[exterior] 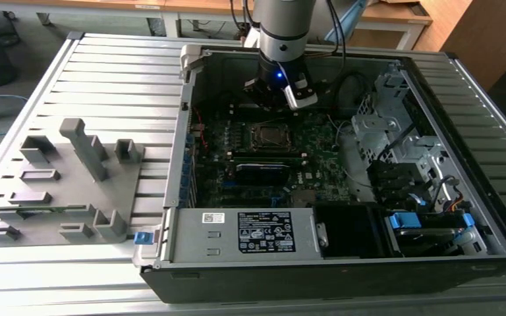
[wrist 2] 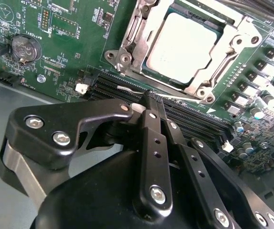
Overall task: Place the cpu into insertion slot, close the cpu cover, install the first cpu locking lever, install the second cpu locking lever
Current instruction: 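Install the first cpu locking lever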
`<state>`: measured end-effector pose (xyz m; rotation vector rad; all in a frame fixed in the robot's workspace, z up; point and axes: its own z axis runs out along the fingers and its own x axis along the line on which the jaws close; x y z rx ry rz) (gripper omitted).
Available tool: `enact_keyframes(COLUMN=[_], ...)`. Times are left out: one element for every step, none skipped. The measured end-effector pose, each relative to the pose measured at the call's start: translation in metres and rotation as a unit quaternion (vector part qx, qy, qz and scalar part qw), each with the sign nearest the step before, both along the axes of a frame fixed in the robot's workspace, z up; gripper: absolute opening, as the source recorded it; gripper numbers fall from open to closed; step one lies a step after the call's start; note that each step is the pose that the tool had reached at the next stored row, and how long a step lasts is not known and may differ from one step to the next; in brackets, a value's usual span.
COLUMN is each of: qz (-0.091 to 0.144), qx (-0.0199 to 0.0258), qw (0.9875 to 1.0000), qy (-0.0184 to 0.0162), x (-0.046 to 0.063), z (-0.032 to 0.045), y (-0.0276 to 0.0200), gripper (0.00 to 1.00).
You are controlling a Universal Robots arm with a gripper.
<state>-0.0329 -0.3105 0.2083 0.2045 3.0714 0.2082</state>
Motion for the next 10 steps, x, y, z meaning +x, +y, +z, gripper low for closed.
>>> enact_keyframes(qz=[0.0,0.0,0.0,0.0,0.0,0.0,0.0,0.0,0.0,0.0], qx=[0.0001,0.0001,0.0001,0.0002,0.0002,0.0003,0.0003,0.0004,0.0004,0.0003], qw=[1.0,1.0,1.0,1.0,1.0,1.0,1.0,1.0,1.0,1.0], qy=[0.0,0.0,0.0,0.0,0.0,0.0,0.0,0.0,-0.0001,0.0], x=[0.0,0.0,0.0,0.0001,0.0001,0.0001,0.0001,0.0001,0.0001,0.0001], z=[0.0,0.0,-0.0001,-0.0001,-0.0001,-0.0001,-0.0001,-0.0002,-0.0002,-0.0001], y=[0.0,0.0,0.0,0.0,0.0,0.0,0.0,0.0,0.0001,0.0001], gripper=[0.1,0.1,0.1,0.1,0.1,0.1,0.1,0.1,0.1,0.1])
